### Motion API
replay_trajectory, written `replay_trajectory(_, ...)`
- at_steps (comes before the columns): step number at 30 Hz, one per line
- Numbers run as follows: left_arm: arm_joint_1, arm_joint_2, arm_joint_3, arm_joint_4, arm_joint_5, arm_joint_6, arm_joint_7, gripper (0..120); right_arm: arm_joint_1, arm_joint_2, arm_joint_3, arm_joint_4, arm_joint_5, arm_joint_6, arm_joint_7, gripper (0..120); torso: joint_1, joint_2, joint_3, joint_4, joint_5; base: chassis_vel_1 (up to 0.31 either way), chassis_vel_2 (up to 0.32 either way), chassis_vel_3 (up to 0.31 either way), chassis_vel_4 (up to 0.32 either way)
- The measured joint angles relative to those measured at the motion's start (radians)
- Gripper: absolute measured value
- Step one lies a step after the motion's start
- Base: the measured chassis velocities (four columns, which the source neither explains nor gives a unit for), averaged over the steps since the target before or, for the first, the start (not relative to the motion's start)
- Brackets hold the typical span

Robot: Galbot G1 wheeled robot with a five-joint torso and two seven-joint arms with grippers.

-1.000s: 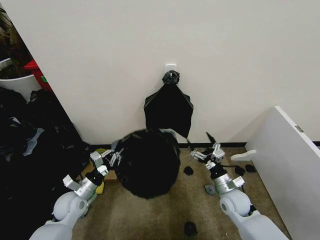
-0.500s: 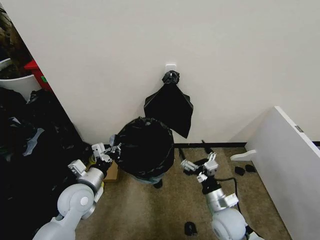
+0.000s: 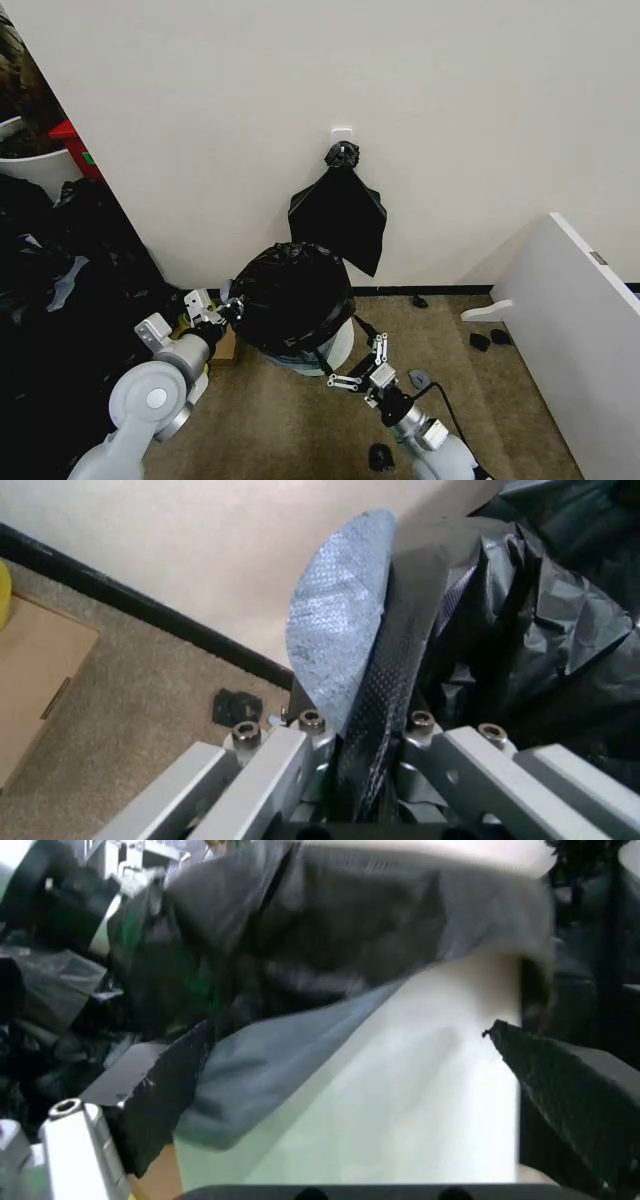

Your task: Place the garbage bag over the trash bin.

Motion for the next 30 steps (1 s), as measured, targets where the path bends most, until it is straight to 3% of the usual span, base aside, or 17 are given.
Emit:
replay_trajectory(17, 0.007, 0.001, -0.006, -0.081, -0.053, 0.029, -0.013, 4, 0.027, 0.055, 0.014, -0.095, -0.119, -0.006, 0.062, 100, 0.000, 0.000, 0.000, -0.0001, 0.0003, 0.000, 0.000, 0.000, 0.000)
replay_trajectory(30, 0.003, -0.005, -0.001, -0.075, -0.059, 0.026, -0.015, 4, 0.009, 0.018, 0.070, -0.154, -0.241, 0.049, 0.034, 100, 0.000, 0.000, 0.000, -0.0001, 0.0002, 0.000, 0.000, 0.000, 0.000)
